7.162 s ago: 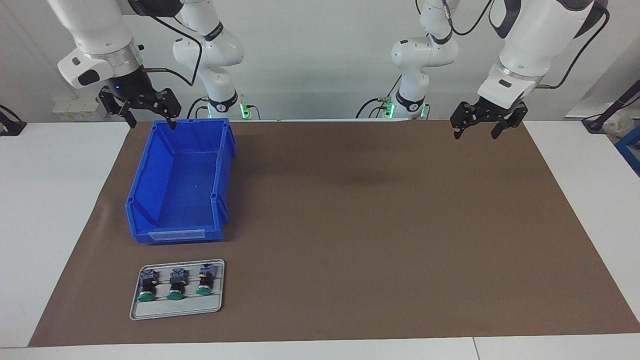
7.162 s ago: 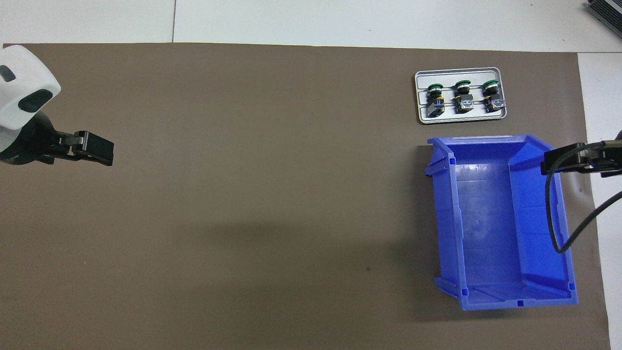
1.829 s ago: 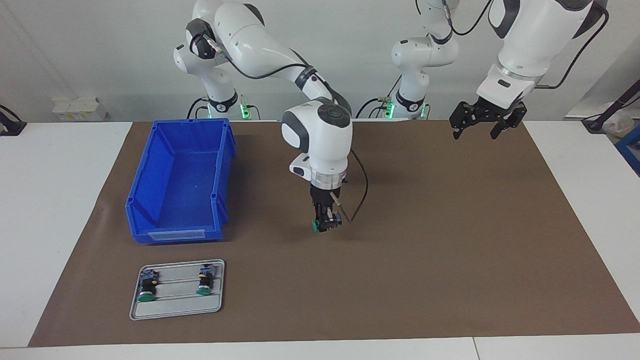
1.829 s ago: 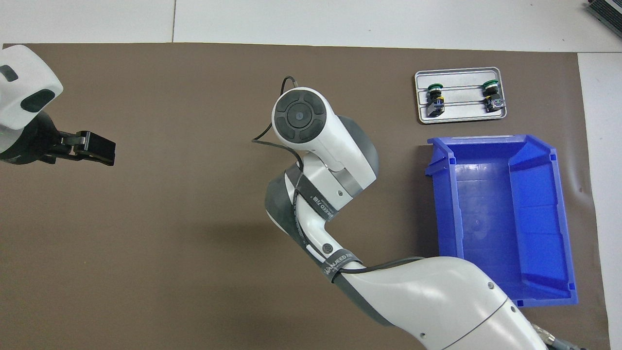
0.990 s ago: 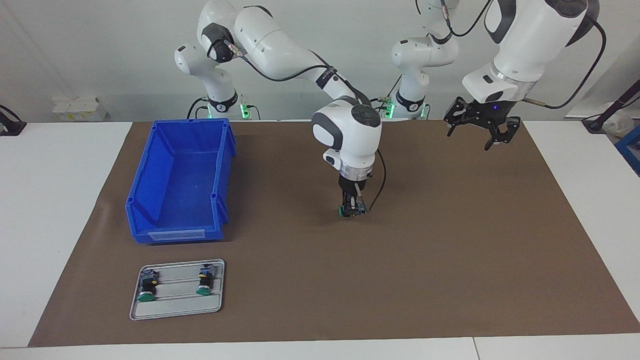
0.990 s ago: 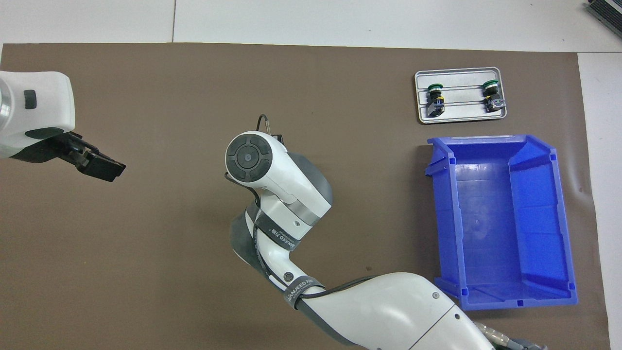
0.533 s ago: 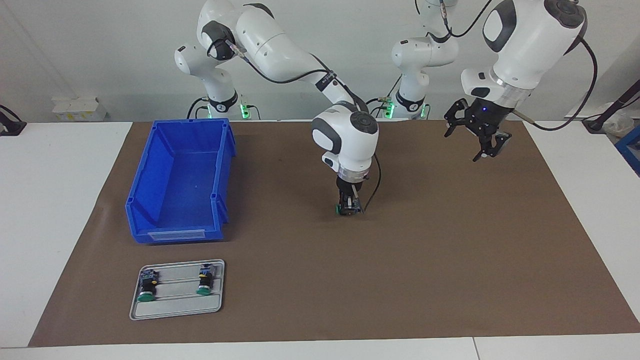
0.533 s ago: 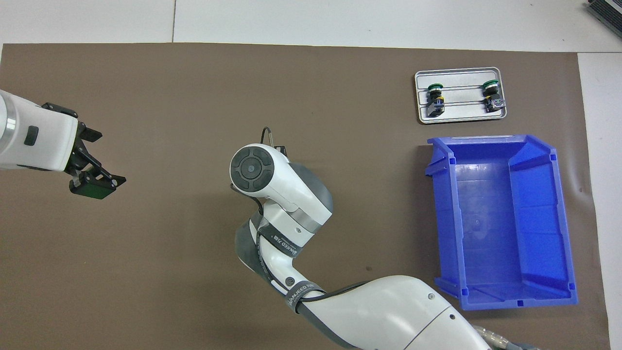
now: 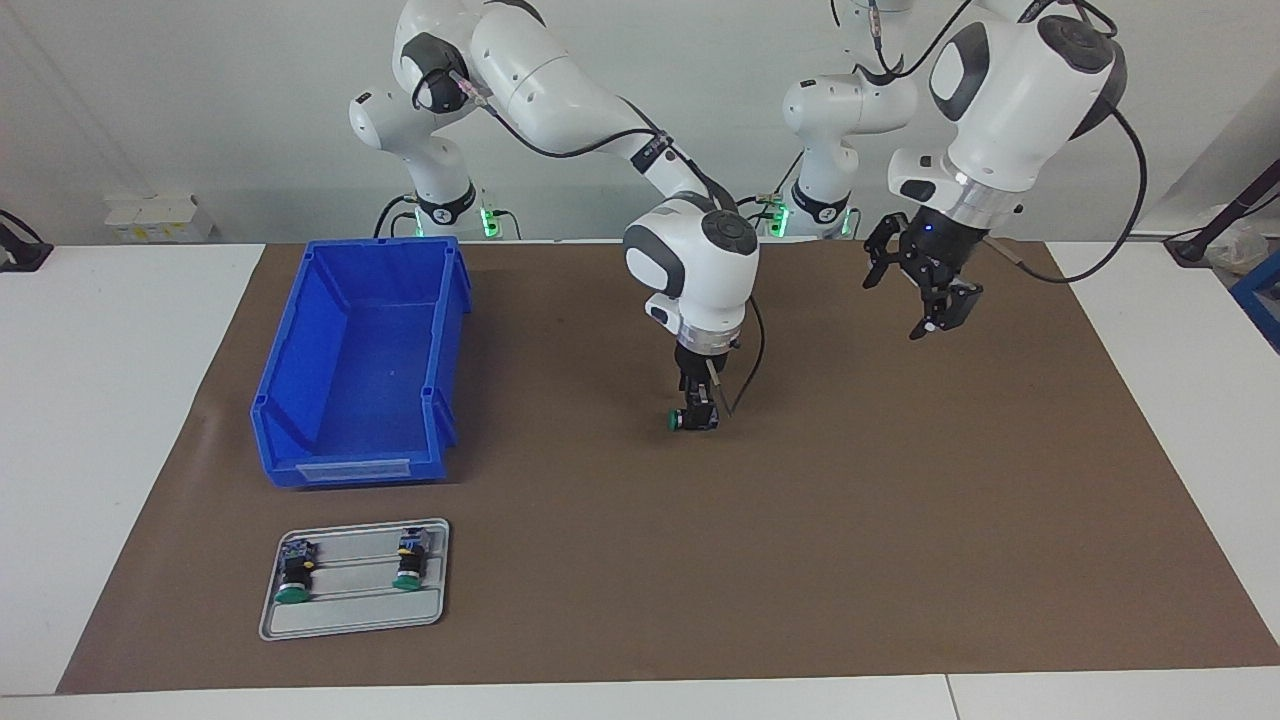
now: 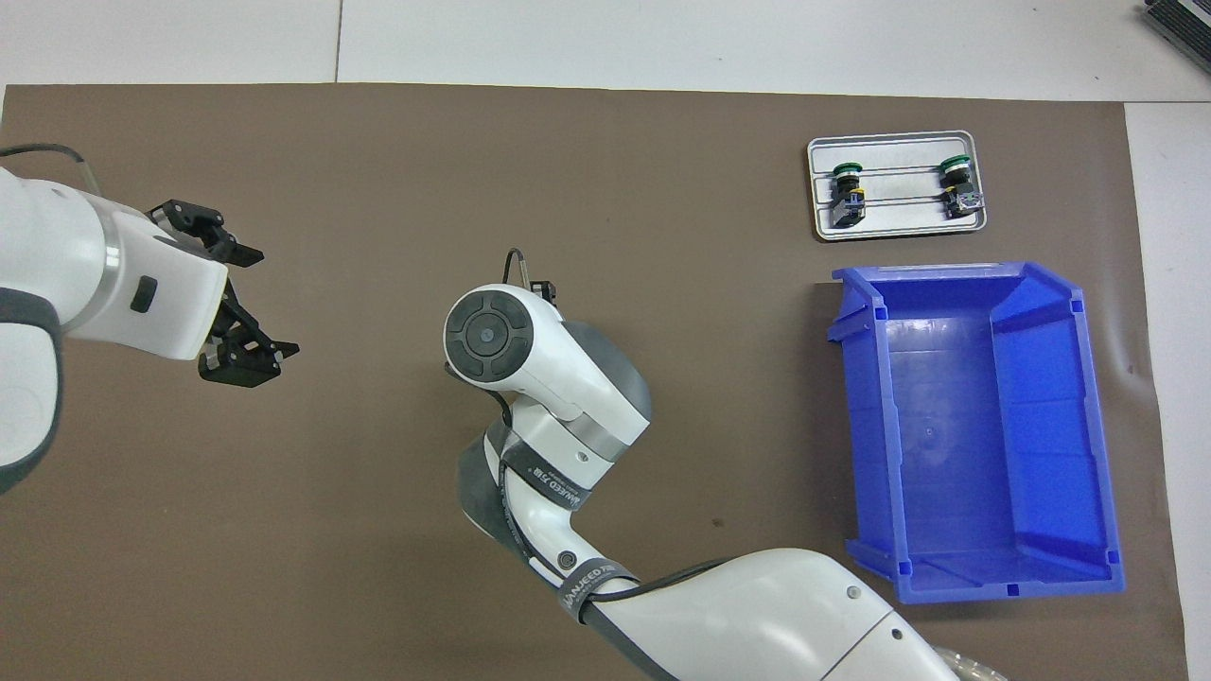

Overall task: Place and press button with both arms
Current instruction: 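Grasp the button from the right gripper with the left gripper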

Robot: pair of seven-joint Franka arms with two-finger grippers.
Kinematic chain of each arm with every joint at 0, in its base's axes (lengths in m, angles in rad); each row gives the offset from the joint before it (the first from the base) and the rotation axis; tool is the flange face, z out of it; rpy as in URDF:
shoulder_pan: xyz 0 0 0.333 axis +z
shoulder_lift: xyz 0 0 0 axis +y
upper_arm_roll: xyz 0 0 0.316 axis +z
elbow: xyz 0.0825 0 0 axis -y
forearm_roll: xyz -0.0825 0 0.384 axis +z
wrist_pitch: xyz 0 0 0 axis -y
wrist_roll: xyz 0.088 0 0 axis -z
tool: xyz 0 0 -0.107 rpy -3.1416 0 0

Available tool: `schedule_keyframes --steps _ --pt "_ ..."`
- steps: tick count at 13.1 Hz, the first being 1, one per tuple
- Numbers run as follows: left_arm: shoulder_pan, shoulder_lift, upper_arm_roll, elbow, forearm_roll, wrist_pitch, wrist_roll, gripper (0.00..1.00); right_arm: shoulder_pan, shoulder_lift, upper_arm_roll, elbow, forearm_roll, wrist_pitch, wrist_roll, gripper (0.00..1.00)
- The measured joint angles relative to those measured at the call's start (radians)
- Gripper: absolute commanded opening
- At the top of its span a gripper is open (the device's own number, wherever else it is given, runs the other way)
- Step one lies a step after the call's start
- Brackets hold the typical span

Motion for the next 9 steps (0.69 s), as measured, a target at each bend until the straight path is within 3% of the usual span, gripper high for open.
schedule_keyframes --steps 3,6,9 --pt "-0.077 0.04 -0.002 -0.045 -0.002 0.125 -0.03 1.0 -0.064 -0.093 -0.001 -0.036 0.056 -0.001 -0.173 0.99" --pt "-0.188 0.134 -0.004 -0.054 -0.003 0.275 -0.143 1.0 -0.144 -0.213 -0.001 -0.124 0.093 -0.003 -0.392 0.99" --pt "-0.272 0.209 -0.004 -0.054 0.015 0.327 -0.185 1.0 -0.22 -0.322 -0.002 -0.208 0.11 -0.011 -0.623 0.99"
